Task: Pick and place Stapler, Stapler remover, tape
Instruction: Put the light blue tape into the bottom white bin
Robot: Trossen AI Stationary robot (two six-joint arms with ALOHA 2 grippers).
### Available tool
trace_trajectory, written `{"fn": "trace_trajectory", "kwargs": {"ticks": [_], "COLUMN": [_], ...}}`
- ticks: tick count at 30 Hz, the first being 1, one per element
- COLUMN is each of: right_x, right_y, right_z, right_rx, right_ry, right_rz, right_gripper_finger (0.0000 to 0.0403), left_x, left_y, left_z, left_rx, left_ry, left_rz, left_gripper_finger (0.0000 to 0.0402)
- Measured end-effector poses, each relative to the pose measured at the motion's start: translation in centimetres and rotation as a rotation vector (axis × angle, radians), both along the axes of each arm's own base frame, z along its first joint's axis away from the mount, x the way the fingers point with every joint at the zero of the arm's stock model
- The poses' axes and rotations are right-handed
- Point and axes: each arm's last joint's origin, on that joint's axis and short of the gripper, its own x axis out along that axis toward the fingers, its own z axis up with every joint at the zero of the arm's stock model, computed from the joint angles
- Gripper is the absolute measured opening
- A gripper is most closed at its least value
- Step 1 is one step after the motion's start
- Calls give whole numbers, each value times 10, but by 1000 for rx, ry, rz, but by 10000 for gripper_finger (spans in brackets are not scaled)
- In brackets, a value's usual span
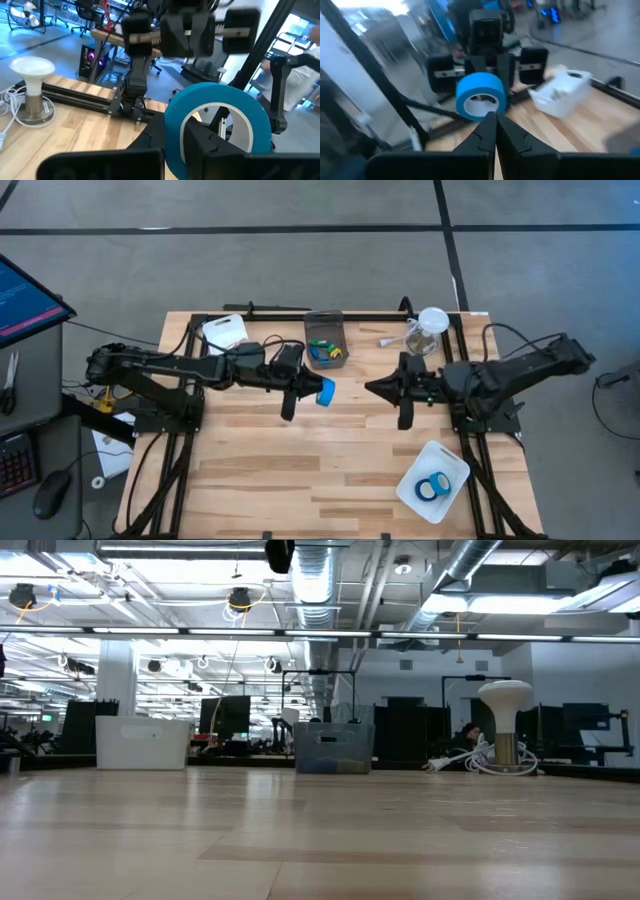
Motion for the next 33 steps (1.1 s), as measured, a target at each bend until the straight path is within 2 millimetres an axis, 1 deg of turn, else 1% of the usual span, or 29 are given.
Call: {"fn": "trace_trajectory", "kwargs": {"ticks": [4,6,9,12,17,21,25,33], "right_x": [5,6,11,18,36,47,53,55], "right_y": [-7,-11,-14,-15,-12,-12,-15,-20], "right_z": [-35,-45,-54,-58,-73,-80,-81,-79], "right_rx": [44,66,83,84,163,205,263,275], "right_ry": [-97,-157,-232,-274,-271,-300,-361,-406], "right_rz": [-4,-11,-22,17,123,127,120,99], "right_gripper_finger": [0,0,0,0,0,5,33,127], "left_x": [0,0,0,0,0,0,-1,-1], "left_y": [2,2,4,6,12,19,25,27], "left_z": [0,1,1,2,3,3,3,3], "left_rx": [0,0,-2,-4,-5,-8,-12,-19], "left_ry": [-4,-6,-11,-22,-31,-31,-31,-27], "left_rz": [7,2,7,11,31,48,69,76], "left_gripper_finger": [17,17,17,17,17,17,17,16]}}
